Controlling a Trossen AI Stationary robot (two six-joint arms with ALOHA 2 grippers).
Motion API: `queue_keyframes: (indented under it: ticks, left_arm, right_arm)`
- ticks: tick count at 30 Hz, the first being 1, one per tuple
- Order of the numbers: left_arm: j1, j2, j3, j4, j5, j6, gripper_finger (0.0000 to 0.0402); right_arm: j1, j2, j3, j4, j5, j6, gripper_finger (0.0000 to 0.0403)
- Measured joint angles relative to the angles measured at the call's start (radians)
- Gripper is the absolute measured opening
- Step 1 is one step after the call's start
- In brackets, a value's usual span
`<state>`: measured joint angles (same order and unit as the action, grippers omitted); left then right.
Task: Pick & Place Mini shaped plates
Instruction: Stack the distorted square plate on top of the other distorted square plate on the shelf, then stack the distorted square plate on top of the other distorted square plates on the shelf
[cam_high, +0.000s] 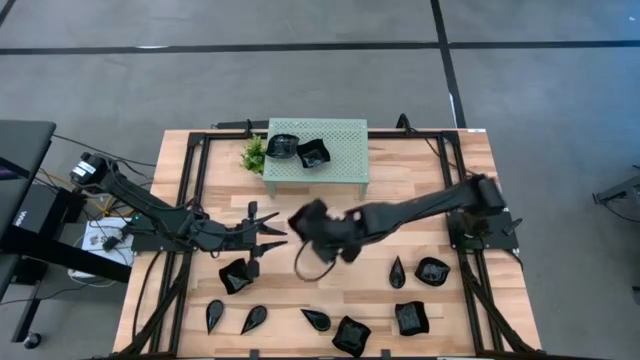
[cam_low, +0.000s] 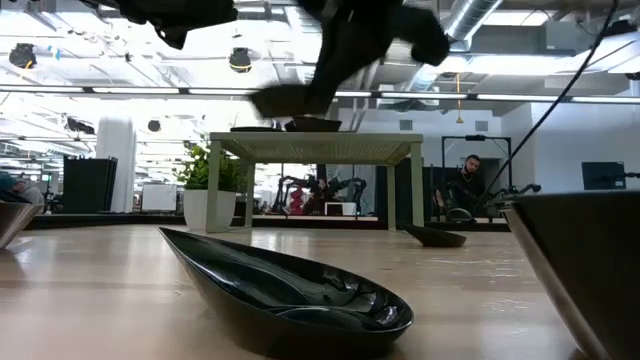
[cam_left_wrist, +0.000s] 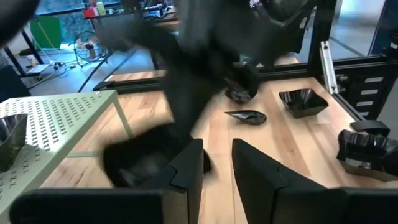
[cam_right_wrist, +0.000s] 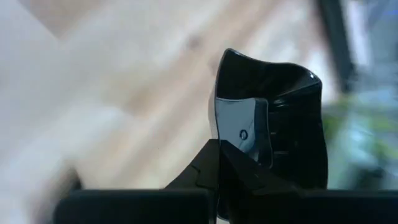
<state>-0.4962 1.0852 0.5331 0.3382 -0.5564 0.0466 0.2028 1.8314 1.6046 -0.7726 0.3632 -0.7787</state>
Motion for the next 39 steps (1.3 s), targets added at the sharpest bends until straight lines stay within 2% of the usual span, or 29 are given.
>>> queue_keyframes:
  ticks: [7,10,16,19,29,39]
  left_arm:
    - [-0.001,-0.005,0.000,0.009,0.000,0.001,0.0087]
    - [-0.001,-0.005,0.000,0.015,0.000,0.002,0.0087]
    - [0.001,-0.006,0.000,0.053,-0.001,0.085,0.0087]
    - [0.002,-0.006,0.000,0.064,-0.001,0.099,0.0087]
    - [0.005,-0.006,0.000,0.077,-0.004,0.107,0.0087]
    - [0.005,-0.006,0.000,0.075,-0.005,0.106,0.0087]
  right_arm:
    - [-0.125,-0.178,-0.003,-0.033,0.022,-0.254,0.0002]
    - [-0.216,-0.200,-0.005,-0.031,-0.023,-0.319,0.0002]
    - [-0.401,-0.187,-0.005,0.069,-0.204,-0.319,0.0002]
    - [-0.455,-0.161,-0.006,0.104,-0.240,-0.269,0.0001]
    - [-0.492,-0.108,-0.007,0.110,-0.262,-0.202,0.0015]
    - [-0.484,-0.095,-0.005,0.121,-0.257,-0.127,0.0069]
